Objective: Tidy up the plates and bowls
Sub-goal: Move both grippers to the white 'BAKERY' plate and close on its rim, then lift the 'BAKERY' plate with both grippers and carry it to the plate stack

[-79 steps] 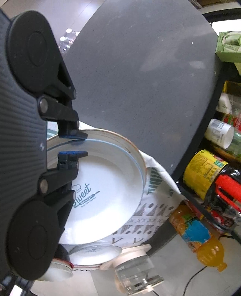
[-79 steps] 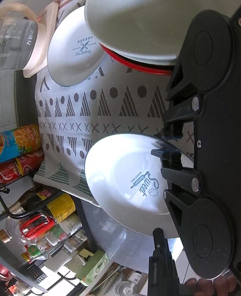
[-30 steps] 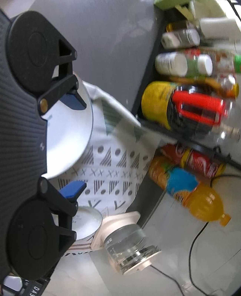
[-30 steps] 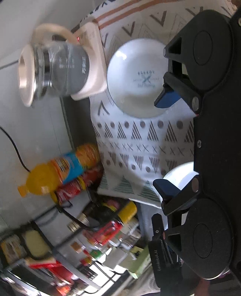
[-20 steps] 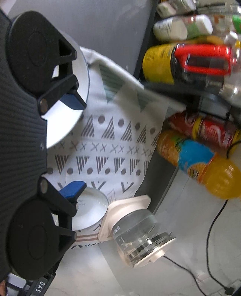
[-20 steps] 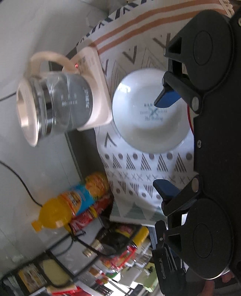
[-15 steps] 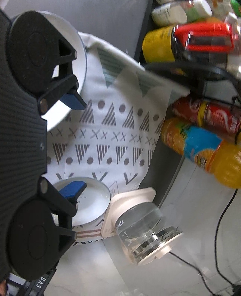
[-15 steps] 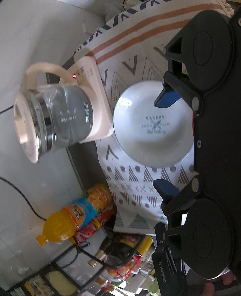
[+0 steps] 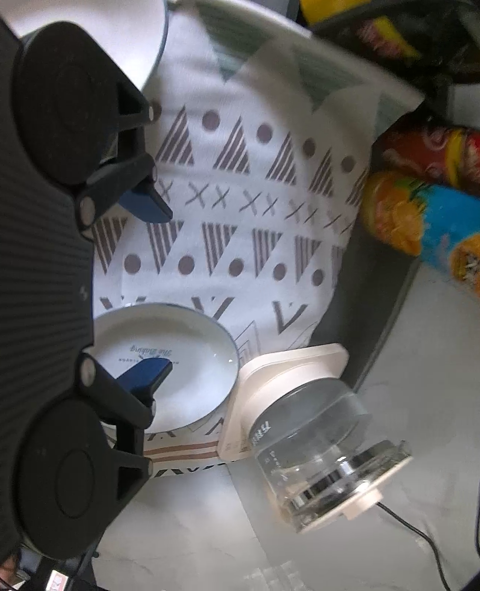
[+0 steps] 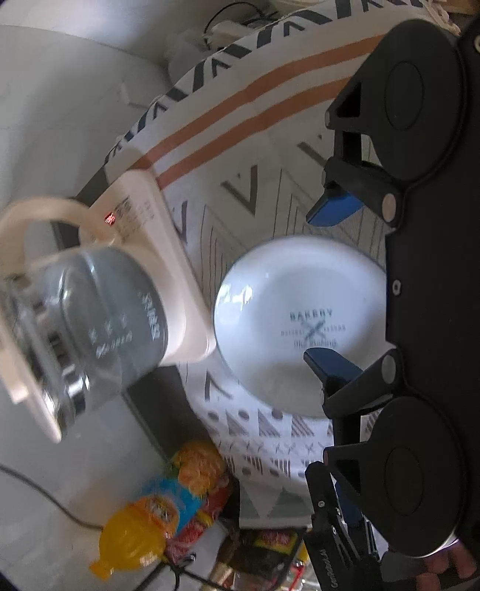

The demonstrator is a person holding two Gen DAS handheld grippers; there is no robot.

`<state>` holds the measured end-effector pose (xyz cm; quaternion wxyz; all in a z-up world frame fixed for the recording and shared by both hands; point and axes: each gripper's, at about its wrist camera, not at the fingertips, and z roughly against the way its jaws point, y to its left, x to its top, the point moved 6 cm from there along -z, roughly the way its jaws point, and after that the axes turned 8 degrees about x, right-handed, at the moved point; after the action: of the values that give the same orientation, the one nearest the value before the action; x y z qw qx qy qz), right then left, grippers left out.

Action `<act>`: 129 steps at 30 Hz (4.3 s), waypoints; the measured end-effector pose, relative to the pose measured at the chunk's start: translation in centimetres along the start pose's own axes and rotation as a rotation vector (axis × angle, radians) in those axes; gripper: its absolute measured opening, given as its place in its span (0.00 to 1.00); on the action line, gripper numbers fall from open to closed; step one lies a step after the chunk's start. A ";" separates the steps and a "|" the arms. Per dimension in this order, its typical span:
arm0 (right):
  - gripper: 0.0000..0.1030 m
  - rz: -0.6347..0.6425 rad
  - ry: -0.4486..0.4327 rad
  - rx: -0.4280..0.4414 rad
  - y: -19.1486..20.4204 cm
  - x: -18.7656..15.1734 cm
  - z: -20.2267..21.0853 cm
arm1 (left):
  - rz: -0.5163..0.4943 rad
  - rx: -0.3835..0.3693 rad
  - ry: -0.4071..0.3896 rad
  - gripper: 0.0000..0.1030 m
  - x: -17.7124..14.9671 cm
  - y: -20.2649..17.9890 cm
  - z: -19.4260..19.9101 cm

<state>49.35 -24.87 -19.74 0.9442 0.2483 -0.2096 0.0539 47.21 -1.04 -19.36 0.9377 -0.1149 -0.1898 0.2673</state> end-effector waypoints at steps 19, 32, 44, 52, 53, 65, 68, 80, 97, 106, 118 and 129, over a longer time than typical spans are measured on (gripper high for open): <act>0.31 -0.095 0.231 -0.010 -4.7 0.5 -5.5 | 0.038 -0.001 0.162 0.20 -1.6 -1.6 -7.3; 0.11 -0.121 0.217 0.096 -4.1 1.4 -6.0 | 0.089 -0.050 0.150 0.07 -1.8 -0.6 -7.0; 0.06 -0.028 0.162 0.178 1.1 2.1 -5.5 | 0.130 -0.055 0.053 0.07 0.0 2.9 -2.8; 0.06 0.032 0.149 0.201 4.9 2.1 -5.3 | 0.163 -0.059 0.001 0.07 1.2 5.5 -0.1; 0.06 0.041 0.145 0.205 5.5 2.1 -5.2 | 0.163 -0.060 -0.008 0.07 1.3 5.9 0.3; 0.06 0.120 0.117 0.243 10.8 0.0 -3.7 | 0.190 -0.066 -0.056 0.07 1.0 10.1 4.4; 0.06 0.125 0.107 0.246 11.9 -0.9 -3.2 | 0.188 -0.069 -0.061 0.07 0.4 11.1 5.5; 0.06 0.146 0.105 0.259 15.0 -5.2 -2.1 | 0.210 -0.073 -0.077 0.07 -2.3 15.5 8.9; 0.07 0.218 0.145 0.253 17.1 -11.0 -1.7 | 0.230 -0.044 -0.044 0.07 -7.2 19.9 10.0; 0.07 0.250 0.156 0.225 17.1 -12.8 -1.8 | 0.221 -0.016 -0.023 0.08 -9.0 20.6 9.5; 0.07 0.305 0.150 0.175 17.7 -13.7 -2.5 | 0.194 0.051 -0.003 0.12 -9.4 21.2 8.4; 0.07 0.330 0.131 0.137 18.2 -13.5 -2.8 | 0.092 0.140 -0.026 0.13 -8.1 20.5 9.3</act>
<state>34.39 -7.64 -19.54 0.9150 0.2705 -0.1814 0.2382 27.62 12.61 -19.85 0.9277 -0.0543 -0.1773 0.3240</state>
